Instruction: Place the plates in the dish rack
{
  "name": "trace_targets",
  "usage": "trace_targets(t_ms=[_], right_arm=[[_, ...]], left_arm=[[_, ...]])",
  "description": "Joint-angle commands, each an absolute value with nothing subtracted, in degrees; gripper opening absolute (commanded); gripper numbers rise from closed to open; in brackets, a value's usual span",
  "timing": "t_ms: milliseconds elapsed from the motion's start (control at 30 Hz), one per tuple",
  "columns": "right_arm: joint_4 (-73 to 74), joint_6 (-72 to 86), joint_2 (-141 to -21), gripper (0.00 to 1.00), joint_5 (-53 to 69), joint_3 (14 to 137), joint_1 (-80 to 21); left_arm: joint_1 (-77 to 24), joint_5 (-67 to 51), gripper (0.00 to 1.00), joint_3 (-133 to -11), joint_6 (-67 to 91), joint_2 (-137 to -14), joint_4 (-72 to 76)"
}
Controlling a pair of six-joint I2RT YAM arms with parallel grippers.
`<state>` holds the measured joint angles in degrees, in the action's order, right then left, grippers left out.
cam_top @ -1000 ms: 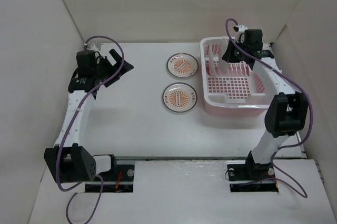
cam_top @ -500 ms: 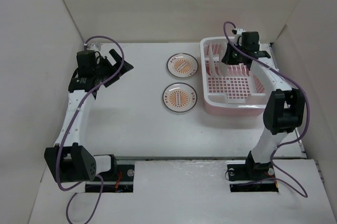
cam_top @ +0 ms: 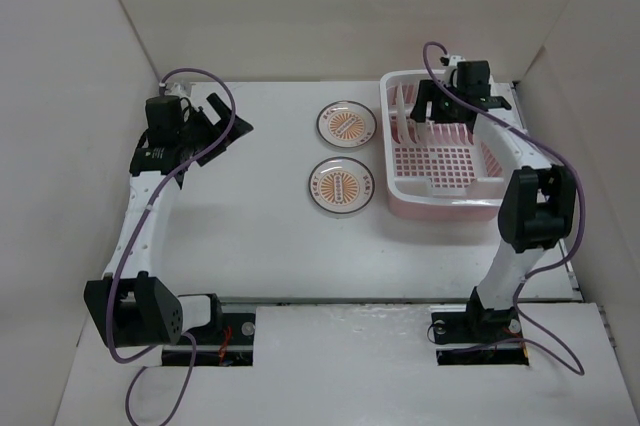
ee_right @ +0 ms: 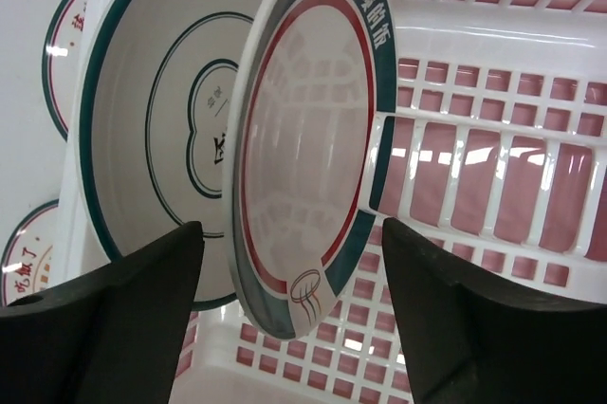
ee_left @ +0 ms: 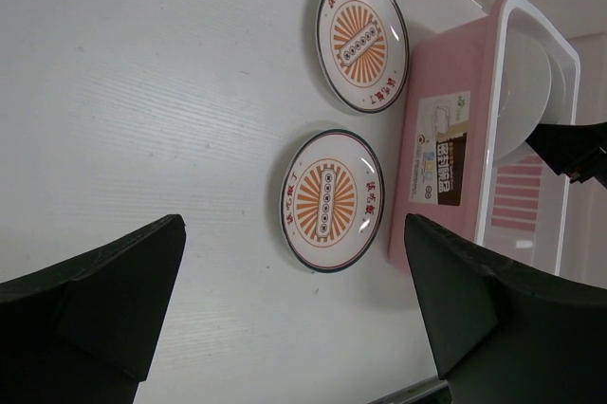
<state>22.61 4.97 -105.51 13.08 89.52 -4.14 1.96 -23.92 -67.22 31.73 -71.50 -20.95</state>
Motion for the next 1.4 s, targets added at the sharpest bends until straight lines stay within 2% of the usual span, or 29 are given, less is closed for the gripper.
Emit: trace_targets(t_ms=[0,33,67,100,367,667,900,1067,1100,1133,1333,1367], right_arm=[[21.53,5.27,-101.17,0.82,12.05,93.77,-4.39],[21.53,5.27,-100.55,0.90,12.04,94.30,-4.39],[22.06,5.27,-99.94,0.90,11.26,94.31,-4.39],[22.58,5.27,-98.71,0.99,10.73,94.92,-4.39],[25.93,5.89,-91.42,0.99,7.12,99.49,-5.01],[24.62,5.89,-82.01,0.99,26.70,100.11,-7.12],[25.22,5.89,-76.82,0.99,29.36,100.11,-13.97],[27.85,4.83,-75.76,0.99,25.76,101.87,-17.57],[28.47,3.88,-75.76,0.99,24.36,102.74,-17.58],[29.87,3.87,-75.76,0.99,24.35,103.88,-18.10],[33.40,1.93,-75.76,0.99,22.68,107.67,-18.11],[33.40,1.93,-75.76,0.99,22.68,107.67,-18.11]], left_arm=[[1.76,-24.08,1.00,-67.50,30.59,-71.10,-19.69],[1.76,-24.60,1.00,-66.98,30.59,-71.10,-19.08],[1.76,-24.61,1.00,-66.97,30.59,-71.10,-19.07],[1.76,-24.61,1.00,-66.45,30.59,-71.10,-19.07],[-0.08,-27.50,1.00,-60.83,32.86,-74.79,-12.40],[-6.23,-34.62,1.00,-51.69,41.83,-87.70,8.33],[-12.38,-33.23,0.95,-52.28,42.54,-97.98,17.31],[-13.62,-33.22,0.85,-54.84,42.54,-105.90,17.93],[-14.23,-33.22,0.78,-55.37,42.54,-107.82,17.93],[-14.24,-33.22,0.76,-55.37,42.54,-108.62,17.93],[-14.77,-33.22,0.73,-55.99,43.15,-112.05,19.24],[-15.29,-33.74,0.67,-55.99,43.15,-112.06,19.25]])
